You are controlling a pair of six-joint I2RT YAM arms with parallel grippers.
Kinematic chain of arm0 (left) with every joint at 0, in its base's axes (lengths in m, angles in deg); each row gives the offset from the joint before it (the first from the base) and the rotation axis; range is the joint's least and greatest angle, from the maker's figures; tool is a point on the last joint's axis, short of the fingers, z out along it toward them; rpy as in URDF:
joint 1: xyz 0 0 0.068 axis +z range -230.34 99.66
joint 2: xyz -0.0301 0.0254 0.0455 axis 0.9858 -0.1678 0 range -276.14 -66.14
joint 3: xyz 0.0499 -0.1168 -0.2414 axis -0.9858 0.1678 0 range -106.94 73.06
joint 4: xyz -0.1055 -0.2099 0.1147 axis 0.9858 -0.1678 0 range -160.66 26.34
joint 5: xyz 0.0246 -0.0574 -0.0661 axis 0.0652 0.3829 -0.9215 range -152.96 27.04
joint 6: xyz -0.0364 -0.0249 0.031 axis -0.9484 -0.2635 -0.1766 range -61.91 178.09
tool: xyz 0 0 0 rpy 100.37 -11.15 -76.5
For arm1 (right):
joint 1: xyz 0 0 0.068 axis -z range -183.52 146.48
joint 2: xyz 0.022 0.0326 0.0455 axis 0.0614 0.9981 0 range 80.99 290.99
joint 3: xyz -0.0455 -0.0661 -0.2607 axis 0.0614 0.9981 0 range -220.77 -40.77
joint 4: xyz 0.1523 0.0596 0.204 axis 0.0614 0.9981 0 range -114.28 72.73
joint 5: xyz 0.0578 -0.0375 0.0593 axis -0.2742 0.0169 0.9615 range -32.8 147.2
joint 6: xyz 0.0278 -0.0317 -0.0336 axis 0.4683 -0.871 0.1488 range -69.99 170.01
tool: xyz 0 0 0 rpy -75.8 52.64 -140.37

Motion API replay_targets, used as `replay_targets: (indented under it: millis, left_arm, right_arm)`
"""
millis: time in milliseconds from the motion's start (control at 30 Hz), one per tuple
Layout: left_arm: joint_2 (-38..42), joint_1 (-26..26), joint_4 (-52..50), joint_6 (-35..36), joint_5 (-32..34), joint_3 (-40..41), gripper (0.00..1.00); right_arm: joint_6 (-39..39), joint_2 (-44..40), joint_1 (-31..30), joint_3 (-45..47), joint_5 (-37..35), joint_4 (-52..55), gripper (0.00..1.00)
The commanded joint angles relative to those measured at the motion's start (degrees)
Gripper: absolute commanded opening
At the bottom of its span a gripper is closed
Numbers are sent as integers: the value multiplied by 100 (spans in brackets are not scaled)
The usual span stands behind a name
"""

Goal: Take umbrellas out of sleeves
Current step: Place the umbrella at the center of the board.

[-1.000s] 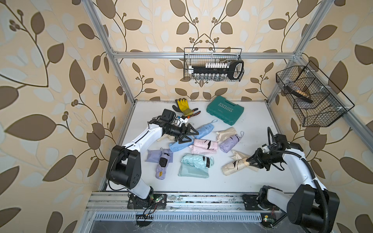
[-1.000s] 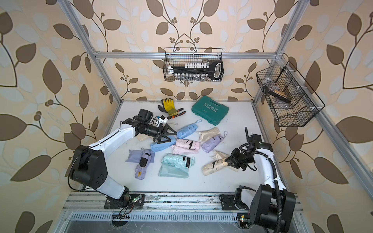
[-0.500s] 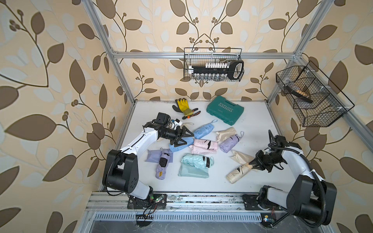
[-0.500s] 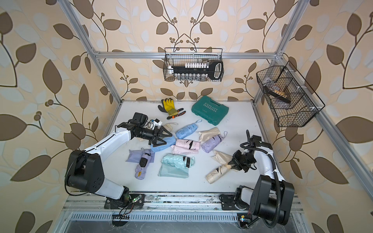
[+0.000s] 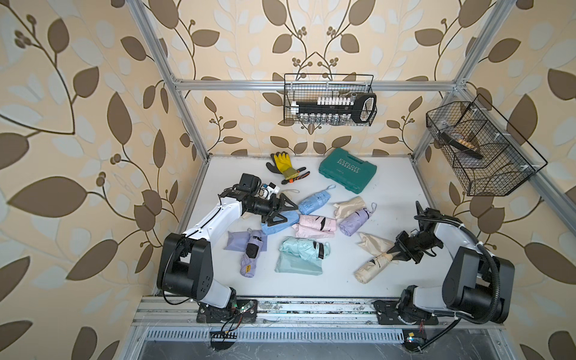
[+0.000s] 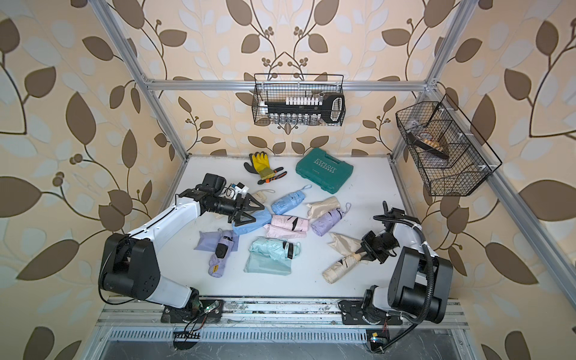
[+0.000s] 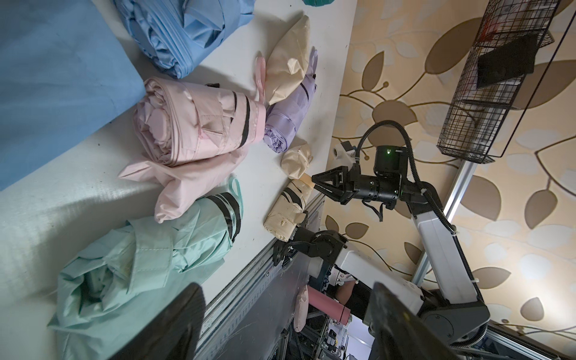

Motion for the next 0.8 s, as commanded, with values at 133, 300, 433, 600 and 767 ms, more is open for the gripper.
replay_targets:
  millis: [133,300,433,600,767]
  left_arm:
    - [244,57,15,43,-56,70,84]
    - [241,68,12,52,-56,78,84]
    - [227,65,19,63,-89,85,84]
    - [223,68,41,63,-96,112,84]
    - [217,68,59,48,-100,114,84]
  right_arm:
    - [-126,173,146,-217,-114,-151,19]
    - [-128,219,192,-233,-78,-194,25]
    - [-153,219,222,-242,-32,-224,45]
    - [-166,162,234,-238,7,-234,66]
    - [-195,90,246,-247,62,-244,77]
